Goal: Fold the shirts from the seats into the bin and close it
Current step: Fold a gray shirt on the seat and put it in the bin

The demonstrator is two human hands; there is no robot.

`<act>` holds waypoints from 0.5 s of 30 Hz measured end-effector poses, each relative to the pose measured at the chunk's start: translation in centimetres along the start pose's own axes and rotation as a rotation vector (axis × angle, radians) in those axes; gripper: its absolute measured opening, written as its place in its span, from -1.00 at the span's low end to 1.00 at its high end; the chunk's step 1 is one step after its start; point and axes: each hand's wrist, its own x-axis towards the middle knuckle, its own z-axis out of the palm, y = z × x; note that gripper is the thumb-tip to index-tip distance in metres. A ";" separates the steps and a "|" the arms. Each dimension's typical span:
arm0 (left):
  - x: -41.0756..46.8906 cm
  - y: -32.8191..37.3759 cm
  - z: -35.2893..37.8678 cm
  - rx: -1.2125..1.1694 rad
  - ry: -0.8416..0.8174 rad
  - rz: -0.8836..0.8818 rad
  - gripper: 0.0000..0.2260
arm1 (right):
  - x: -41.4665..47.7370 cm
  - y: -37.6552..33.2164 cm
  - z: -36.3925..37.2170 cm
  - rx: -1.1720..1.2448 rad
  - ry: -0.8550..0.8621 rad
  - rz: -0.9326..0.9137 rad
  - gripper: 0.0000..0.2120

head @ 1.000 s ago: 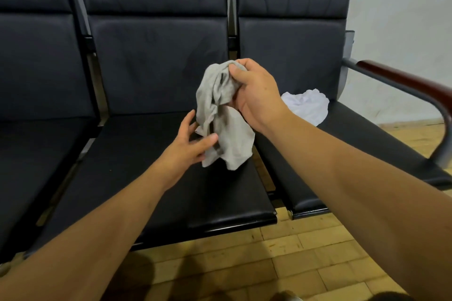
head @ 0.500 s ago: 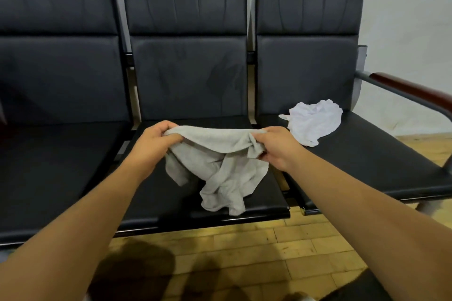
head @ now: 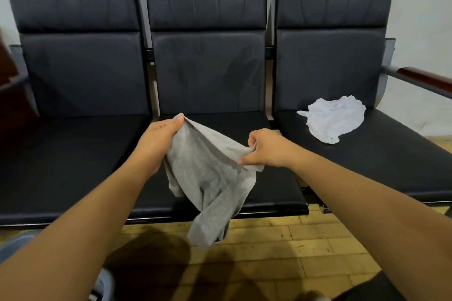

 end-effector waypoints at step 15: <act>0.3 -3.3 -6.1 0.393 -0.506 -0.213 -0.64 | 0.3 2.5 -3.2 0.386 0.317 0.035 -0.79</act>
